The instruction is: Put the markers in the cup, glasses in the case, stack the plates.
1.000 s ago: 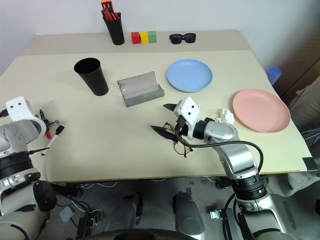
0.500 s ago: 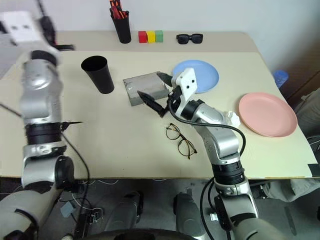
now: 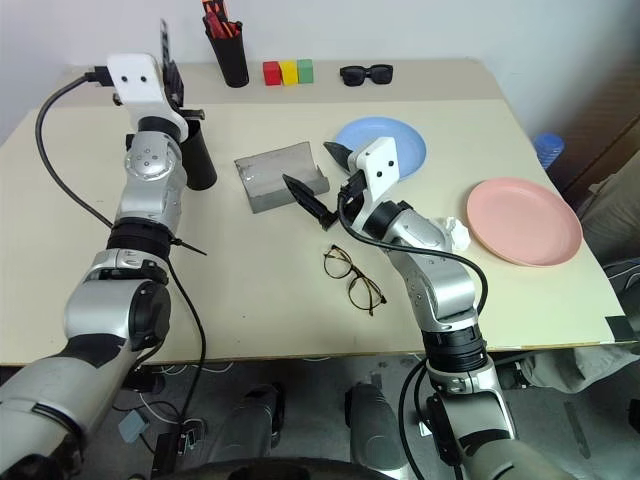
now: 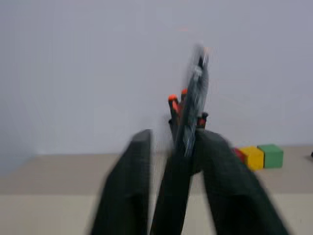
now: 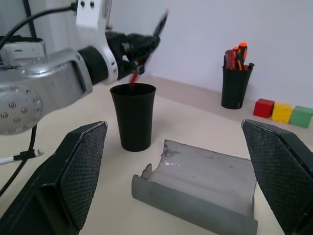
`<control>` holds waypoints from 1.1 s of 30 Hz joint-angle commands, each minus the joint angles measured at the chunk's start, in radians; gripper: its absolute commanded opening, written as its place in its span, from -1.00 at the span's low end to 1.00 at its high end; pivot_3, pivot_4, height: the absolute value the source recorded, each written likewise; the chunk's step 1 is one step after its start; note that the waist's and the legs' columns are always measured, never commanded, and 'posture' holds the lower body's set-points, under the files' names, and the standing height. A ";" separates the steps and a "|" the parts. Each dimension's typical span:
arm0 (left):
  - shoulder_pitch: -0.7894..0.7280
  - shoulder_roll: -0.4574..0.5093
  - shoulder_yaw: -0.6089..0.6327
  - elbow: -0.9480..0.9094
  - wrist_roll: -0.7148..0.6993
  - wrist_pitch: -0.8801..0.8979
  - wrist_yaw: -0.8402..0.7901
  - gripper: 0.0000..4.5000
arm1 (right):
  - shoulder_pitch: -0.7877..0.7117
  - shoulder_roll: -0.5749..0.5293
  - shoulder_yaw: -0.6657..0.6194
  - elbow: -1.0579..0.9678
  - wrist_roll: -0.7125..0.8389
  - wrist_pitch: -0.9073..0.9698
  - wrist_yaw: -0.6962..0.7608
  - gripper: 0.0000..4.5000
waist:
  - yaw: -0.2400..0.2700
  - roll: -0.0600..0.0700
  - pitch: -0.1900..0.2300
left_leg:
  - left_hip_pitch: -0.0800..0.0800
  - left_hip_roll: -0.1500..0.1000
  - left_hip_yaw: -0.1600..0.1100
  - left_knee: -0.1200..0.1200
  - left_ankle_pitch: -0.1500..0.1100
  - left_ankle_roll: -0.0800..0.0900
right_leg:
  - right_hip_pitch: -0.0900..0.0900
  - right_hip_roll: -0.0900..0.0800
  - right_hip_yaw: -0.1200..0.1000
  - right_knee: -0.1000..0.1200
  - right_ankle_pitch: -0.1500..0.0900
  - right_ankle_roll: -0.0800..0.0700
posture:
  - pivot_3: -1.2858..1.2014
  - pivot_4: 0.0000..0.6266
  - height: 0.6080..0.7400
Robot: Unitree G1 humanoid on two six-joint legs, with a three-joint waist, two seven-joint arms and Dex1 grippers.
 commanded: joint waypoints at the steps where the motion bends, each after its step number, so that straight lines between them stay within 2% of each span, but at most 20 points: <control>1: -0.019 0.012 0.005 -0.002 0.019 -0.045 0.045 0.56 | -0.011 0.000 0.003 -0.049 0.003 -0.015 -0.001 1.00 | 0.001 0.000 0.000 | 0.000 0.000 0.000 0.000 0.000 0.000 | 0.000 0.000 0.000 0.000 0.000 0.000 | 0.03 -0.52 1.00; 3: -0.016 0.011 0.011 0.000 0.012 -0.051 0.053 0.97 | -0.015 0.001 0.007 -0.043 0.003 -0.016 0.002 1.00 | 0.001 0.000 0.000 | 0.000 0.000 0.000 0.000 0.000 0.000 | 0.000 0.000 0.000 0.000 0.000 0.000 | 0.03 -0.52 1.00; 8: -0.009 0.016 0.060 -0.040 -0.027 -0.048 0.113 0.97 | -0.026 0.003 0.014 -0.028 0.004 -0.021 0.011 1.00 | -0.001 0.000 0.000 | 0.000 0.000 0.000 0.000 0.000 0.000 | 0.000 0.000 0.000 0.000 0.000 0.000 | 0.03 -0.52 1.00; 11: 0.018 0.047 0.105 -0.146 -0.060 0.046 0.136 0.97 | -0.024 -0.001 0.015 -0.029 0.000 -0.025 0.017 1.00 | -0.001 0.000 0.000 | 0.000 0.000 0.000 0.000 0.000 0.000 | 0.000 0.000 0.000 0.000 0.000 0.000 | 0.03 -0.52 1.00; 14: 0.104 0.104 0.136 -0.357 -0.083 0.293 0.134 0.97 | -0.013 -0.020 0.007 -0.033 -0.001 -0.029 0.031 1.00 | -0.005 0.000 0.000 | 0.000 0.000 0.000 0.000 0.000 0.000 | 0.000 0.000 0.000 0.000 0.000 0.000 | 0.03 -0.52 1.00; 18: 0.275 0.207 0.172 -0.702 -0.258 0.755 -0.049 0.97 | -0.008 -0.053 -0.016 -0.022 0.002 -0.032 0.052 1.00 | -0.013 0.000 0.000 | 0.000 0.000 0.000 0.000 0.000 0.000 | 0.000 0.000 0.000 0.001 0.000 0.000 | 0.03 -0.52 1.00; 19: 0.386 0.294 0.200 -0.817 -0.323 0.920 -0.136 0.97 | -0.010 -0.072 -0.028 -0.005 0.002 -0.037 0.063 1.00 | -0.013 0.000 0.000 | 0.000 0.001 0.000 0.000 0.000 0.000 | 0.000 0.000 0.000 0.001 0.000 0.000 | 0.03 -0.52 1.00; 21: 0.535 0.406 0.244 -0.965 -0.404 1.146 -0.231 0.97 | -0.013 -0.097 -0.043 0.018 0.002 -0.043 0.082 1.00 | -0.029 0.001 0.000 | 0.001 0.001 0.000 0.000 0.000 0.000 | 0.000 0.000 0.001 0.001 0.000 0.000 | 0.03 -0.52 1.00; 23: 0.641 0.461 0.291 -1.049 -0.483 1.345 -0.277 0.97 | -0.017 -0.130 -0.037 0.028 0.016 -0.032 0.129 1.00 | -0.027 0.001 0.001 | 0.001 0.001 0.000 -0.001 0.000 0.000 | 0.000 0.000 0.001 0.001 0.000 0.000 | 0.03 -0.52 1.00; 28: 0.771 0.530 0.331 -1.163 -0.581 1.677 -0.357 0.97 | 0.016 -0.281 0.005 -0.018 0.076 0.041 0.344 1.00 | -0.002 0.001 0.001 | 0.003 0.001 -0.002 0.001 0.000 0.000 | 0.004 0.001 0.000 0.001 0.000 -0.001 | 0.03 -0.52 1.00; 33: 0.789 0.541 0.315 -1.178 -0.568 1.804 -0.370 0.97 | 0.042 -0.361 0.014 -0.038 0.078 0.044 0.424 1.00 | 0.000 0.000 0.000 | 0.003 0.001 -0.002 0.000 0.000 0.000 | 0.004 0.000 0.000 0.000 -0.001 -0.001 | 0.03 -0.52 1.00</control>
